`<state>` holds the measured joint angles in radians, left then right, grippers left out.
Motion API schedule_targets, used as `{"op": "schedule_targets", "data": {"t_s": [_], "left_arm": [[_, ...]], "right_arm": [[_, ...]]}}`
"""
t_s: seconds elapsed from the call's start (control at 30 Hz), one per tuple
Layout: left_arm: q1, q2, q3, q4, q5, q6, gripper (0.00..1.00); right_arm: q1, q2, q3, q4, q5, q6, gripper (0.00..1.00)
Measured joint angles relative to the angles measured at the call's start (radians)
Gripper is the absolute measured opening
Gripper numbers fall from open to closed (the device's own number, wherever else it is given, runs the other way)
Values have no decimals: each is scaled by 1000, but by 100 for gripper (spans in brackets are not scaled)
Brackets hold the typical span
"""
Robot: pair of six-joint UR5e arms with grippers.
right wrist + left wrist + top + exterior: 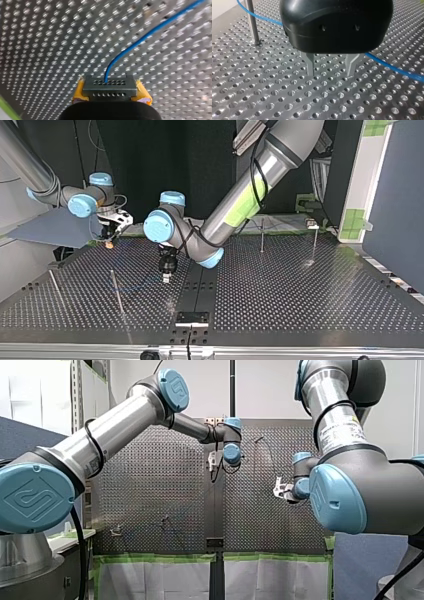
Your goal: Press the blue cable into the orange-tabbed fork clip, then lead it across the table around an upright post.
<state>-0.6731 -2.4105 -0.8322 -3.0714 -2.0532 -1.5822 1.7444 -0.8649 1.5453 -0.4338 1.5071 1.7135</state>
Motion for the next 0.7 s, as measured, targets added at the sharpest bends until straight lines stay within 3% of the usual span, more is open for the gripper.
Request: {"op": "schedule_targets", "data": {"t_s": [0.17, 0.5, 0.7], "left_arm": [[-1, 0, 0, -3, -10, 2, 75], [-2, -1, 0, -9, -19, 2, 75], [-2, 0, 0, -8, -20, 2, 75]], "right_arm": [[-14, 45, 1, -11, 2, -8, 0], [-27, 66, 6, -24, 8, -9, 0], [-35, 77, 20, -58, 21, -1, 0]]}}
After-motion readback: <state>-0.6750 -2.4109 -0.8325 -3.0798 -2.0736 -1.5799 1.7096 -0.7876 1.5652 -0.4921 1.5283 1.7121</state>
